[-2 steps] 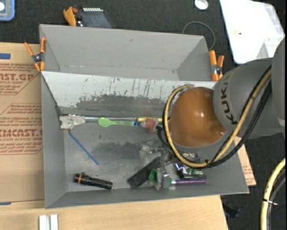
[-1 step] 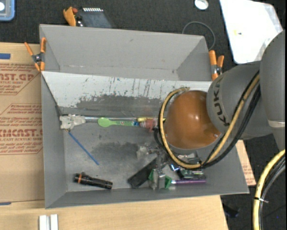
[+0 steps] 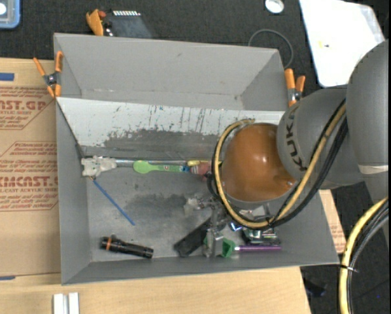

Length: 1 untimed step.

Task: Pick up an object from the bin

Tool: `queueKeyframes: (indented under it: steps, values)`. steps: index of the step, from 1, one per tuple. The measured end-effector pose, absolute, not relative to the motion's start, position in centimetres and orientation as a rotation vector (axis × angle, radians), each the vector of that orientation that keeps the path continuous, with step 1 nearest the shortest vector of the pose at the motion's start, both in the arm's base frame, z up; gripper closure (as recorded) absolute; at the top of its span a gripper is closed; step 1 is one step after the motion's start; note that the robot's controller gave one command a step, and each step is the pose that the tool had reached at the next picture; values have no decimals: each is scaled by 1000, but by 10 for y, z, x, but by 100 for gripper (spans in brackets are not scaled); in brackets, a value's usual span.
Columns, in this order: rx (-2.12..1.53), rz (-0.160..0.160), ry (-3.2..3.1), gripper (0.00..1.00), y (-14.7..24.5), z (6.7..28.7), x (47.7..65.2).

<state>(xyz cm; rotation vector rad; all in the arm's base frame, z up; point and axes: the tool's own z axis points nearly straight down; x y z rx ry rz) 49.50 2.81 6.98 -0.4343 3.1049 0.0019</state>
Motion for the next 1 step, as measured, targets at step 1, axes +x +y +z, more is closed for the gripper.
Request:
queueKeyframes:
  steps: [1]
  values:
    - [-411, 5, 3109, 100, 29, 77, 489]
